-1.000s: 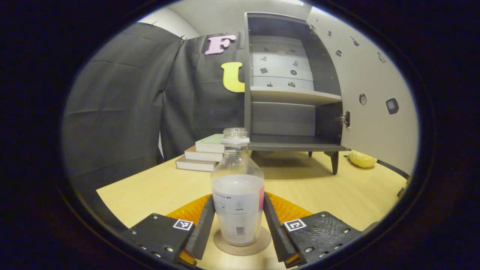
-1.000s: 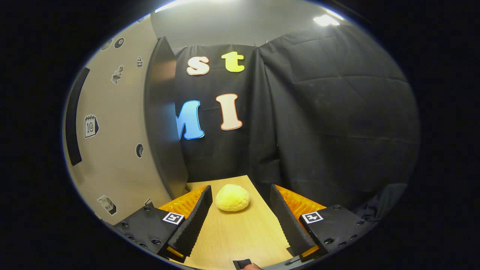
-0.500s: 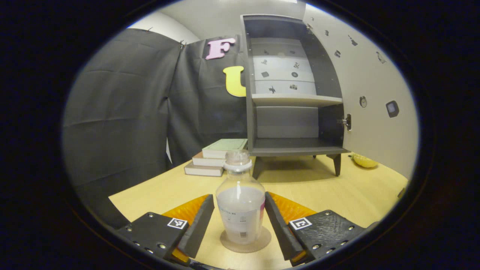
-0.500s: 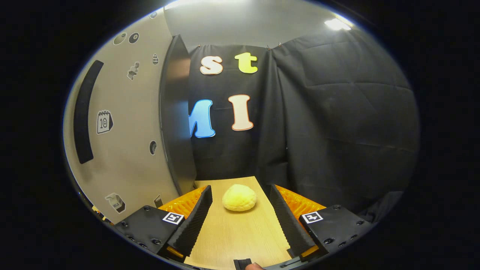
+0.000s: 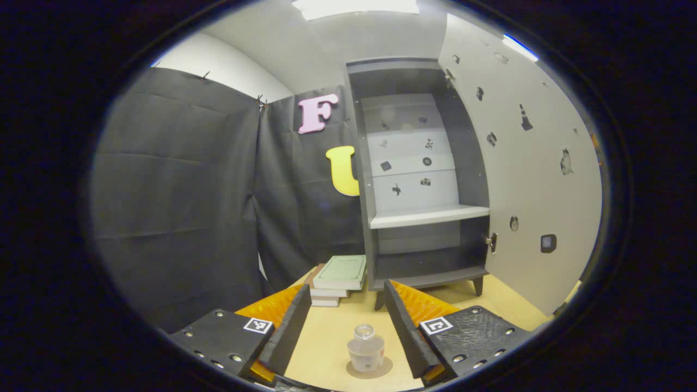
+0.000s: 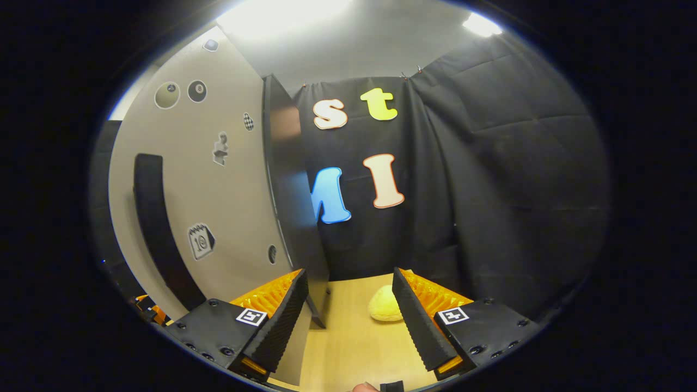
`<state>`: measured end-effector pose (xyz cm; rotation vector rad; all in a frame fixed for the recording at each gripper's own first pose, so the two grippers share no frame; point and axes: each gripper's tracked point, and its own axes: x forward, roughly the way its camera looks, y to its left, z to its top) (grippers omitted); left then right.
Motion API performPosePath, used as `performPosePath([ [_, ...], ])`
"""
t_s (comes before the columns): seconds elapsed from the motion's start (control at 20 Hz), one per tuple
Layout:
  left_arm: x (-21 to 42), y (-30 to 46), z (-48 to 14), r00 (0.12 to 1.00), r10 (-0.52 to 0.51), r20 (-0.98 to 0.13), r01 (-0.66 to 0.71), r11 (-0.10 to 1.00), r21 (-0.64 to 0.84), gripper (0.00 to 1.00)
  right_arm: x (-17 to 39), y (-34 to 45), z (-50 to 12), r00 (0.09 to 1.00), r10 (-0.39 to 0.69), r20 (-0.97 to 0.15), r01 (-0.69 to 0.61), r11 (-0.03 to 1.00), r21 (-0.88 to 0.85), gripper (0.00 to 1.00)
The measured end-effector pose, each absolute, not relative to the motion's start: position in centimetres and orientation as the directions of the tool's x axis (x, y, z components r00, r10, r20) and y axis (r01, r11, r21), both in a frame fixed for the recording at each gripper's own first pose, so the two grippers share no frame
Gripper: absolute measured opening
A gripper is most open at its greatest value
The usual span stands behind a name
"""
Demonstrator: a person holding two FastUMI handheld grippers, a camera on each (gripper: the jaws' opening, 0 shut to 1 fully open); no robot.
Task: Open the cabinet door with the right hand, grasp the bottle in the cabinet with the left hand and place it on the coaster, then close the cabinet door with the right hand.
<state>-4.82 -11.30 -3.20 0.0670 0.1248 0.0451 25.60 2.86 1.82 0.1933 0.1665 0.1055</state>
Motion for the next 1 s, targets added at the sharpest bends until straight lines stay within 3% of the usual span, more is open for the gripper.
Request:
performPosePath([
  [0.05,-4.7,-11.0,-2.4,0.991,0.045,-0.124,-0.037,0.997,0.069,0.8,25.4,3.8,2.6,0.98,0.138,-0.147,-0.107,0.974,0.2,0.93],
  [0.1,-4.4,-10.7,-1.6,0.992,0.034,-0.118,-0.027,0.998,0.063,0.8,25.1,4.7,3.4,0.979,0.151,-0.137,-0.123,0.973,0.194,0.98],
  [0.2,-3.8,-10.4,0.2,0.995,-0.005,-0.098,0.01,0.999,0.048,0.8,24.4,6.2,4.9,0.982,0.154,-0.108,-0.136,0.977,0.162,0.98],
  [0.4,-2.4,-8.8,2.0,0.996,-0.076,-0.041,0.078,0.995,0.067,0.8,23.4,7.3,5.7,0.995,0.07,-0.075,-0.062,0.993,0.099,0.84],
  [0.5,-1.6,-8.2,2.0,0.994,-0.106,-0.038,0.108,0.993,0.054,0.8,23.4,8.2,5.5,0.995,0.051,-0.082,-0.041,0.992,0.115,0.84],
  [0.55,-1.1,-7.9,1.9,0.992,-0.119,-0.043,0.121,0.992,0.042,0.8,23.5,8.7,5.5,0.996,0.048,-0.081,-0.037,0.992,0.124,0.92],
  [1.0,0.5,-3.3,2.3,0.987,-0.163,-0.01,0.163,0.987,-0.003,0.8,23.2,16.7,6.1,0.991,0.112,-0.066,-0.105,0.989,0.104,0.92],
])
